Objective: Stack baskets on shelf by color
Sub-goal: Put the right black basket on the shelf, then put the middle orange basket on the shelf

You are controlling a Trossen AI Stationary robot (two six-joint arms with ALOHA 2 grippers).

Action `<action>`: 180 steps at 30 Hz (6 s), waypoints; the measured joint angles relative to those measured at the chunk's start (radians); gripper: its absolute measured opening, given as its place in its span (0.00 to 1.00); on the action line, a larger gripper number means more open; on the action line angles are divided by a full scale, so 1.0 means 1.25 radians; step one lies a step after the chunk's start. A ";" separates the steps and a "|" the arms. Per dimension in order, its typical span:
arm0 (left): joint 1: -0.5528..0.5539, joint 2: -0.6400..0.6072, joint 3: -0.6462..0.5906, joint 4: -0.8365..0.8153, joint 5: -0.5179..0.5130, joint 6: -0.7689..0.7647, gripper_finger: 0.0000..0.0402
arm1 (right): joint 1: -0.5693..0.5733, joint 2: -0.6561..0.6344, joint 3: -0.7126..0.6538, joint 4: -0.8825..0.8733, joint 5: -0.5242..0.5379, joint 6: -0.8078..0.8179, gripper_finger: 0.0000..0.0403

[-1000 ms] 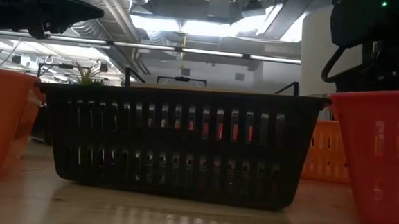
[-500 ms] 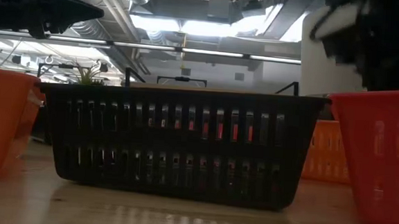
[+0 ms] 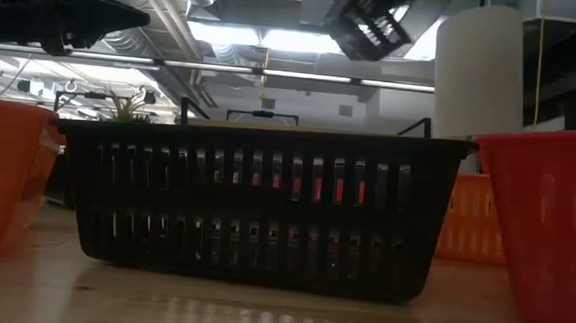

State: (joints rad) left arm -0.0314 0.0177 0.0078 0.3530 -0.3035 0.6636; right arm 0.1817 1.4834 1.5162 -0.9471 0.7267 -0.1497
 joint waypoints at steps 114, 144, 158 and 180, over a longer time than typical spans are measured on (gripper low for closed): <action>0.000 0.000 0.000 -0.001 0.011 -0.287 0.20 | 0.008 0.202 0.271 -0.498 -0.591 0.330 0.29; 0.000 0.000 0.000 -0.003 -0.063 -0.405 0.20 | 0.143 0.205 -0.142 0.107 -0.592 0.590 0.29; 0.000 0.000 0.000 -0.009 -0.062 -0.421 0.20 | 0.189 0.277 -0.142 0.136 -0.561 0.685 0.27; 0.000 0.000 0.000 -0.019 -0.061 -0.419 0.20 | 0.193 0.344 -0.146 0.072 -0.554 0.706 0.24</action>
State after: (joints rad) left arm -0.0311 0.0176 0.0079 0.3288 -0.3801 0.1402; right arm 0.4225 1.9134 1.3342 -0.8576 0.0341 0.7322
